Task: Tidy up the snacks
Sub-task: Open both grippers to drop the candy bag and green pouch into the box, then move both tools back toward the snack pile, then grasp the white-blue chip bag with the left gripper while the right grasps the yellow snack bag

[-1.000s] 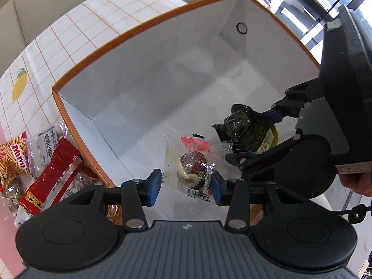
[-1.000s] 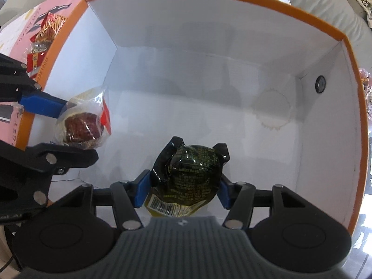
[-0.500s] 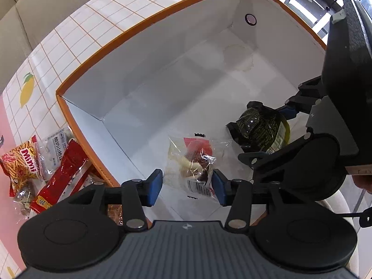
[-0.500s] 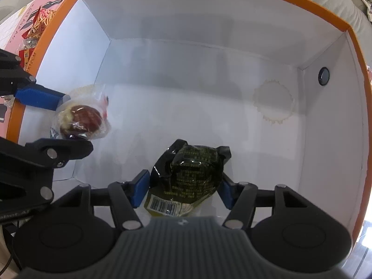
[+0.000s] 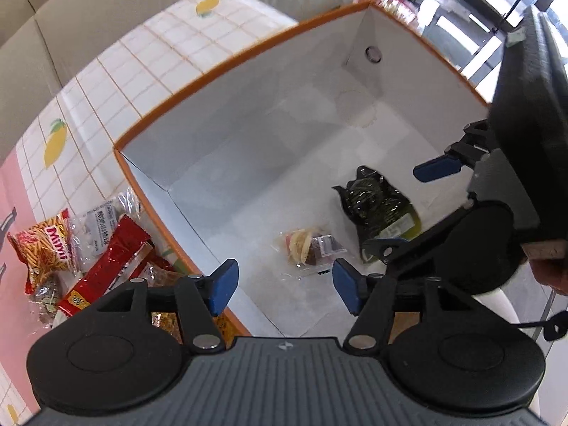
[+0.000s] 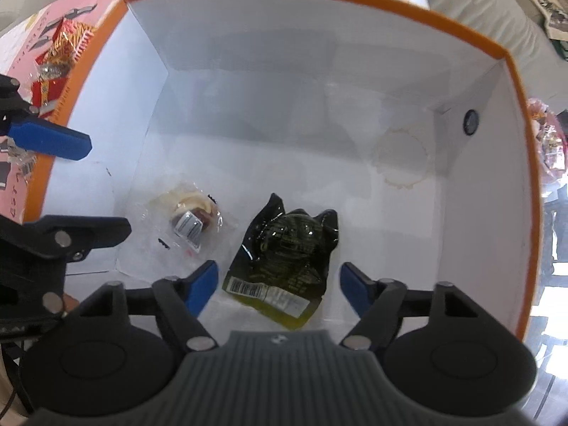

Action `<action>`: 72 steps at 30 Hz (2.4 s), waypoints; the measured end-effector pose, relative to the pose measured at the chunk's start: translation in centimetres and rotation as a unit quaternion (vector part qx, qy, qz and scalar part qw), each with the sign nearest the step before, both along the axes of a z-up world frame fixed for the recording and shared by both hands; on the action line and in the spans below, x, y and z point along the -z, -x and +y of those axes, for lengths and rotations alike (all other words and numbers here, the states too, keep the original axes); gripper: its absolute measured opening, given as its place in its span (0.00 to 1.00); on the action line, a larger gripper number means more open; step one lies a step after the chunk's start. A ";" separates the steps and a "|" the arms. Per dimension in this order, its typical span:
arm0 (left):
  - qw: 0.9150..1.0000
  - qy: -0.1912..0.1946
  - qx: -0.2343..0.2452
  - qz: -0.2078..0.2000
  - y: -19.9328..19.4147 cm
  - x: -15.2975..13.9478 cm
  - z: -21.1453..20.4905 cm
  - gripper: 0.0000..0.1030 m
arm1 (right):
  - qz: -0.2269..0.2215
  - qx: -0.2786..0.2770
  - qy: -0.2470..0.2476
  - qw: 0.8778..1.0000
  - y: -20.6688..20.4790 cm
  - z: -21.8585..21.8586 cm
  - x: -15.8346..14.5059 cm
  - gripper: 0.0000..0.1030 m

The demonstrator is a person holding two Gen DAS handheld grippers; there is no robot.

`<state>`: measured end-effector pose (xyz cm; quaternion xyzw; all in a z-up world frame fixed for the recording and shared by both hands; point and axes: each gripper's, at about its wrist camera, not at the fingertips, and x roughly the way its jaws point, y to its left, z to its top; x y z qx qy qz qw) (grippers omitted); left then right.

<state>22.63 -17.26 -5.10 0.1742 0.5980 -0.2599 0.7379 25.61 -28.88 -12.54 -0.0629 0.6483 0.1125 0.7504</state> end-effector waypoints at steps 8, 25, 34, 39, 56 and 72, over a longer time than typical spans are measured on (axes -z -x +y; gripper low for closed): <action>0.997 0.046 -0.013 -0.066 3.3 -4.1 2.9 0.70 | -0.092 0.063 -0.005 0.994 2.9 0.5 -4.9 0.80; 0.965 0.096 -0.137 -0.202 9.6 -7.9 13.7 0.70 | -0.315 0.146 -0.078 0.935 12.7 8.4 -11.2 0.81; 0.952 0.120 -0.206 -0.193 12.3 -5.7 20.4 0.70 | -0.349 0.112 -0.063 0.928 16.0 13.4 -10.0 0.82; 0.947 0.125 -0.237 -0.179 13.3 -4.0 23.4 0.70 | -0.346 0.084 -0.068 0.932 16.8 15.5 -9.2 0.81; 0.949 0.113 -0.252 -0.153 10.4 0.8 26.2 0.70 | -0.326 -0.041 -0.020 0.944 13.6 23.0 -3.3 0.71; 0.935 0.118 -0.306 -0.131 4.7 5.5 25.8 0.76 | -0.263 -0.034 0.032 0.964 7.8 24.2 2.4 0.72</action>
